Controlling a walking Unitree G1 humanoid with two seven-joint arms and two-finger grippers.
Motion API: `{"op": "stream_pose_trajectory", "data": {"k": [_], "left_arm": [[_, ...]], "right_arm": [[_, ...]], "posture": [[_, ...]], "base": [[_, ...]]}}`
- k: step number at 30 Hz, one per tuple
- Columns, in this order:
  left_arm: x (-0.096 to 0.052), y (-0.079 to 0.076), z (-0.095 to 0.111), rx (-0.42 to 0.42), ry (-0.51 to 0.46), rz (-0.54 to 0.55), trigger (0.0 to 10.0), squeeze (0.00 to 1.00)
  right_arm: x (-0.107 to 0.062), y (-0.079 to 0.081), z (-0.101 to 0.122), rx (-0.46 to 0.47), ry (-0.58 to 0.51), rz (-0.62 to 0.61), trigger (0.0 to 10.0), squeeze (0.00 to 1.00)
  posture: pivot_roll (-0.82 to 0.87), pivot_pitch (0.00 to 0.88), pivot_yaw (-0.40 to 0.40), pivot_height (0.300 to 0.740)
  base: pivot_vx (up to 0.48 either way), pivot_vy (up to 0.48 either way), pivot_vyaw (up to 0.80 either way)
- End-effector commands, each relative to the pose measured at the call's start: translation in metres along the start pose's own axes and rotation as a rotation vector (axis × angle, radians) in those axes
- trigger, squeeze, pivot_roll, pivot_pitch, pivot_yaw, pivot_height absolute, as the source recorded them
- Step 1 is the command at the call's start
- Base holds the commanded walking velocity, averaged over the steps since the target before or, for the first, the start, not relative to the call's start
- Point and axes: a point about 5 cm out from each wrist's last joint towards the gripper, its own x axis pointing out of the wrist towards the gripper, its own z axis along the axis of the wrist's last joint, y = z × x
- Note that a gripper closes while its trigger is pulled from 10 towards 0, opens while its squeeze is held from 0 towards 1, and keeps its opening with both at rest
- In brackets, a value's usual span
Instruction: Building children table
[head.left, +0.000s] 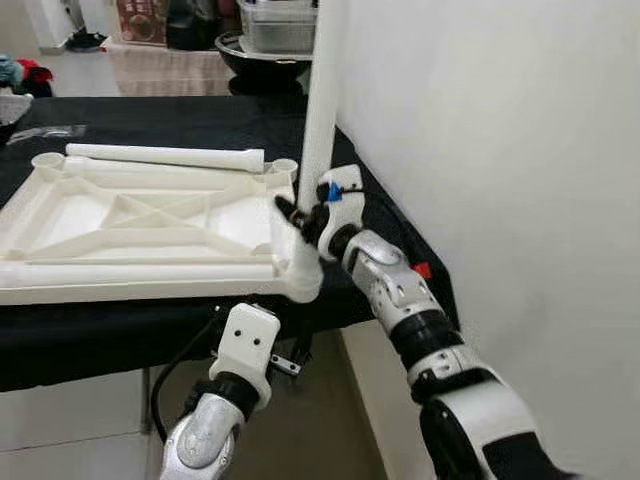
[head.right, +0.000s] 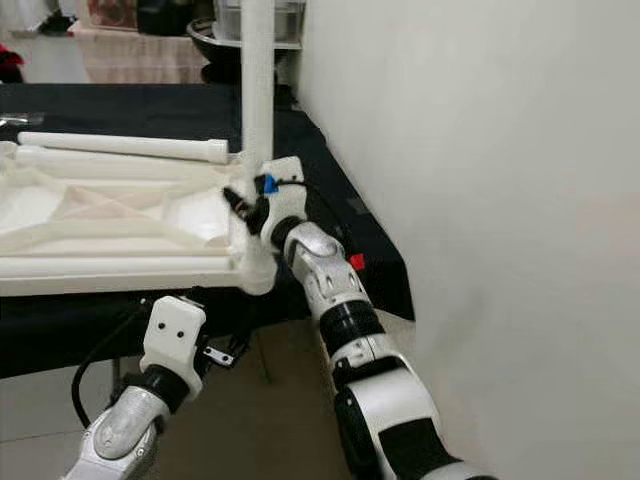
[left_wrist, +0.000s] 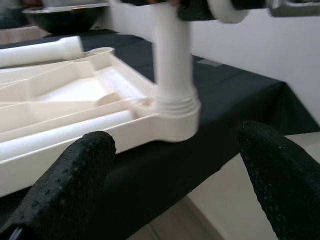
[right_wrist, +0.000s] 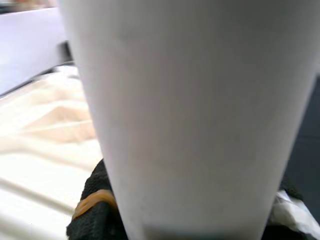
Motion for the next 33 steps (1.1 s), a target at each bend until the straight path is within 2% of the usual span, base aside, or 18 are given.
{"op": "stream_pose_trajectory", "data": {"k": [1,2,4,9,12,13,14,18,19,20,22,23,24,26,28,29,30,33], "left_arm": [[0.0,-0.002,-0.002,-0.005,0.008,-0.006,10.0,0.0],[0.0,-0.003,-0.002,-0.005,0.008,-0.008,10.0,0.0],[0.0,-0.003,-0.002,-0.005,0.008,-0.008,10.0,0.0],[0.001,-0.004,-0.002,-0.006,0.007,-0.007,10.0,0.0],[0.001,-0.004,-0.003,-0.007,0.007,-0.006,10.0,0.0],[0.001,-0.004,-0.003,-0.006,0.008,-0.007,10.0,0.0],[0.001,-0.004,-0.003,-0.007,0.008,-0.007,10.0,0.0],[0.001,-0.004,-0.003,-0.007,0.008,-0.007,10.0,0.0],[0.001,-0.004,-0.003,-0.007,0.008,-0.007,10.0,0.0],[0.0,-0.004,-0.003,-0.008,0.009,-0.008,10.0,0.0],[0.0,-0.004,-0.003,-0.008,0.009,-0.008,10.0,0.0],[0.0,-0.004,-0.003,-0.008,0.01,-0.007,10.0,0.0],[0.0,-0.004,-0.003,-0.008,0.01,-0.007,10.0,0.0],[0.0,-0.004,-0.003,-0.009,0.009,-0.006,10.0,0.0],[0.0,-0.004,-0.003,-0.008,0.01,-0.008,10.0,0.0],[0.0,-0.004,-0.003,-0.008,0.01,-0.008,10.0,0.0],[0.0,-0.004,-0.003,-0.008,0.01,-0.008,10.0,0.0],[0.0,-0.004,-0.002,-0.01,0.007,-0.01,10.0,0.0]], "right_arm": [[-0.003,-0.015,-0.014,0.017,0.08,-0.109,0.0,0.0],[-0.005,-0.021,-0.014,0.017,0.085,-0.203,0.0,0.0],[-0.005,-0.021,-0.014,0.017,0.085,-0.203,0.0,0.0],[-0.012,-0.028,-0.019,0.027,0.096,-0.501,0.0,0.0],[-0.014,-0.028,-0.022,0.028,0.098,-0.543,0.0,0.0],[-0.014,-0.026,-0.022,0.023,0.093,-0.554,2.1,0.0],[-0.014,-0.024,-0.022,0.038,0.089,-0.554,10.0,0.0],[-0.012,-0.018,-0.02,0.054,0.069,-0.514,10.0,0.0],[-0.01,-0.013,-0.018,0.077,0.047,-0.476,10.0,0.0],[-0.008,-0.007,-0.015,0.09,0.021,-0.437,10.0,1.0],[-0.008,-0.004,-0.012,0.081,-0.003,-0.42,10.0,1.0],[-0.007,-0.001,-0.009,0.082,-0.027,-0.389,10.0,0.95],[-0.006,0.003,-0.007,0.102,-0.039,-0.343,10.0,0.0],[-0.005,0.009,-0.005,0.13,-0.045,-0.301,10.0,0.0],[-0.003,0.02,-0.001,0.119,-0.073,-0.157,10.0,0.0],[-0.003,0.02,-0.001,0.119,-0.073,-0.157,10.0,0.0],[-0.003,0.027,-0.002,0.126,-0.068,-0.046,10.0,0.0],[-0.007,0.034,-0.008,0.098,-0.04,0.198,10.0,0.0]], "posture": [[0.07,0.065,-0.128,0.74],[0.07,0.066,-0.129,0.74],[0.07,0.066,-0.129,0.74],[0.07,0.07,-0.131,0.74],[0.07,0.07,-0.131,0.74],[0.07,0.072,-0.13,0.74],[0.07,0.072,-0.13,0.74],[0.07,0.071,-0.129,0.74],[0.07,0.072,-0.128,0.74],[0.07,0.073,-0.126,0.74],[0.07,0.073,-0.128,0.74],[0.07,0.073,-0.128,0.74],[0.07,0.077,-0.13,0.74],[0.07,0.077,-0.13,0.74],[0.07,0.076,-0.129,0.74],[0.07,0.076,-0.129,0.74],[0.07,0.076,-0.129,0.74],[0.07,0.075,-0.131,0.74]], "base": [[0.0,0.0,0.0],[0.0,0.0,0.0],[0.0,0.0,0.0],[0.0,0.0,0.0],[0.0,0.0,0.0],[0.0,0.0,0.0],[0.0,0.0,0.0],[0.0,0.0,0.0],[0.0,0.0,0.0],[0.0,0.0,0.0],[0.0,0.0,0.0],[0.0,0.0,0.0],[0.0,0.0,0.0],[0.0,0.0,0.0],[0.0,0.0,0.0],[0.0,0.0,0.0],[0.0,0.0,0.0],[0.0,0.0,0.0]]}}
